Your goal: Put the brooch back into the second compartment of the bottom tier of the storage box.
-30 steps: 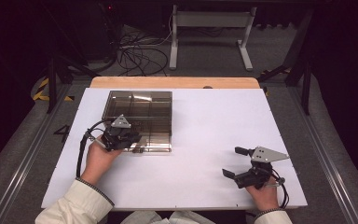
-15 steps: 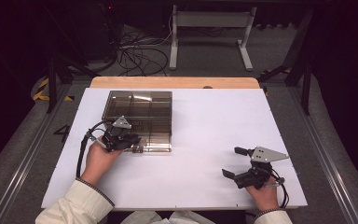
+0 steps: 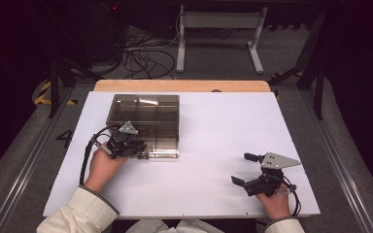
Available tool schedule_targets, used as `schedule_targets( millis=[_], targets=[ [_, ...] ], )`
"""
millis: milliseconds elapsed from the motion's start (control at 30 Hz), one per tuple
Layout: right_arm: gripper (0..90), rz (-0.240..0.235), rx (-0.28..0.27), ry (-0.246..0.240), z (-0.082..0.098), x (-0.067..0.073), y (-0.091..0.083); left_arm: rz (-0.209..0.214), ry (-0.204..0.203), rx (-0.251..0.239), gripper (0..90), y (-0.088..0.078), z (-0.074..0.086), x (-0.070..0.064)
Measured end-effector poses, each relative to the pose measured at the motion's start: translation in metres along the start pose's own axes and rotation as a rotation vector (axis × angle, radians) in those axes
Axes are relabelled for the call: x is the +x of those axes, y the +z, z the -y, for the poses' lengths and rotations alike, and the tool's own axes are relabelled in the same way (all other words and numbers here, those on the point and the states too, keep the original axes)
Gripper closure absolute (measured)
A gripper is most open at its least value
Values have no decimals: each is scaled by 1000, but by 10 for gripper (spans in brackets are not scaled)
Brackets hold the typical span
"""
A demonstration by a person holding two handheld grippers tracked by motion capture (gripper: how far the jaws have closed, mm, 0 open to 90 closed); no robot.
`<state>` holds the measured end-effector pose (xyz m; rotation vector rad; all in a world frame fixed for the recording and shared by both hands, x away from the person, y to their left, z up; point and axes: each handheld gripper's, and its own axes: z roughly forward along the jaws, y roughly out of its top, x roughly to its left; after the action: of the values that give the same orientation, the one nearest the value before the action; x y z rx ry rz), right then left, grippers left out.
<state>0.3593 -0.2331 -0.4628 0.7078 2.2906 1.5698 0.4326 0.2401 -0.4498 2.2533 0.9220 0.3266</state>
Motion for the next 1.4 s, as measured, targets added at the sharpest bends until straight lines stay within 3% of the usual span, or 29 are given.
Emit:
schedule_targets(
  millis=[533,700,1067,1133,1233,1333,1400],
  targets=[
    [4,-10,-16,3,-1,-2,1,-39,17,-94,616,-28,-7,-20],
    [4,-17,-23,12,-2,-5,3,-5,14,-102,609,-36,-5,-23],
    [4,-23,-16,11,-2,-3,3,14,27,-123,604,-42,-8,-28],
    [4,-23,-14,9,-2,-4,3,36,15,-129,603,-44,-8,-29],
    [4,-22,-14,9,-2,-4,3,60,28,-160,570,-49,-8,-30],
    [4,-23,-15,13,-2,-4,3,60,54,-216,505,-57,-7,-33],
    [4,-22,-14,11,-2,-4,3,93,54,-242,476,-62,-6,-34]
  ],
)
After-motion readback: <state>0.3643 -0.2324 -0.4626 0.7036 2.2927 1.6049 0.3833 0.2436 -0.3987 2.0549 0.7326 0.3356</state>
